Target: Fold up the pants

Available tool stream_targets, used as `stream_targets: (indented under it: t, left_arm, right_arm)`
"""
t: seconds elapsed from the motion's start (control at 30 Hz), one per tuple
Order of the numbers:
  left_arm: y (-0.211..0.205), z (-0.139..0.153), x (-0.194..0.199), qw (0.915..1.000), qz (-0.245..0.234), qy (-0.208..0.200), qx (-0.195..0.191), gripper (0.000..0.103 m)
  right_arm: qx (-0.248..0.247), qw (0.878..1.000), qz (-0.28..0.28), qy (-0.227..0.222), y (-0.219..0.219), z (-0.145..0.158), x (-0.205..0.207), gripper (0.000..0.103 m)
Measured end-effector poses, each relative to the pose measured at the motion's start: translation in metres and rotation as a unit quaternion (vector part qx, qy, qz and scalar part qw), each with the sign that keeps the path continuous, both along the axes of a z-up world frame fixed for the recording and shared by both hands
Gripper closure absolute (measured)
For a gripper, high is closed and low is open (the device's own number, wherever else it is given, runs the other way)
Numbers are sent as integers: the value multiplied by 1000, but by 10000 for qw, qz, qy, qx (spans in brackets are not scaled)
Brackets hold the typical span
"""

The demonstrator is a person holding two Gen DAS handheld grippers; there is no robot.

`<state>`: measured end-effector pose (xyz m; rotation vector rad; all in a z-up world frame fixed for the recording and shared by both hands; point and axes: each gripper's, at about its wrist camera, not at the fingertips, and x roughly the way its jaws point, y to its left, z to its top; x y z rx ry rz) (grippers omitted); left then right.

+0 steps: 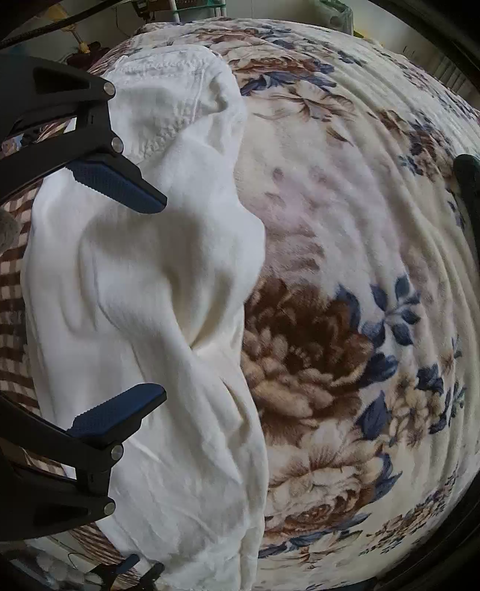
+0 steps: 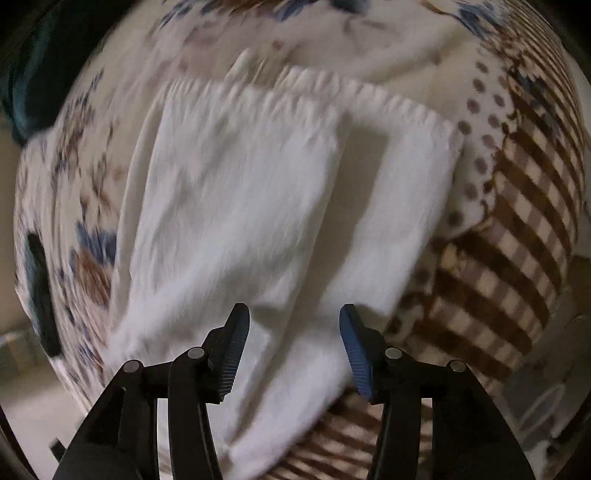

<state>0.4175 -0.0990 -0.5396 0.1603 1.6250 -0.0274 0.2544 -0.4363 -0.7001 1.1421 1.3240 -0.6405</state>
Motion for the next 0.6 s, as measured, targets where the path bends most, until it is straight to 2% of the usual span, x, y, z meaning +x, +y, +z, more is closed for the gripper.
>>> stream_targets:
  t: [0.07, 0.1, 0.13, 0.17, 0.2, 0.27, 0.33, 0.4, 0.53, 0.6]
  left_arm:
    - [-7, 2, 3, 10000, 26, -57, 9, 9]
    - [-13, 3, 5, 9999, 43, -90, 13, 9]
    - [-18, 4, 7, 9999, 59, -105, 18, 9]
    - [-22, 5, 8, 9999, 88, -118, 21, 9]
    - [-23, 8, 12, 9999, 111, -113, 15, 9]
    - [-29, 10, 14, 9998, 172, -107, -34, 9]
    - [-33, 13, 16, 9998, 148, -139, -62, 9]
    - [-38, 14, 15, 9998, 64, -175, -39, 9]
    - [-46, 13, 7, 9998, -48, -171, -23, 9]
    - [-46, 11, 2, 9999, -37, -145, -15, 9]
  right_arm:
    - [56, 9998, -155, -95, -15, -14, 4, 49]
    - [16, 9996, -226, -172, -19, -18, 8, 53]
    - [-78, 9995, -225, -214, -25, -20, 10, 64]
    - [-275, 9992, -173, -218, -28, -18, 12, 92]
    - [-467, 9987, -78, -161, -28, -15, 15, 98]
    - [-974, 9948, -97, -290, -28, 10, 13, 101]
    - [-1267, 9909, -63, -448, -25, 36, 5, 101]
    - [-1403, 9890, -146, -449, -28, 48, -7, 101]
    - [-1151, 9928, -227, -230, -50, 30, -23, 101]
    - [-827, 9966, -6, -36, -59, 11, -20, 101]
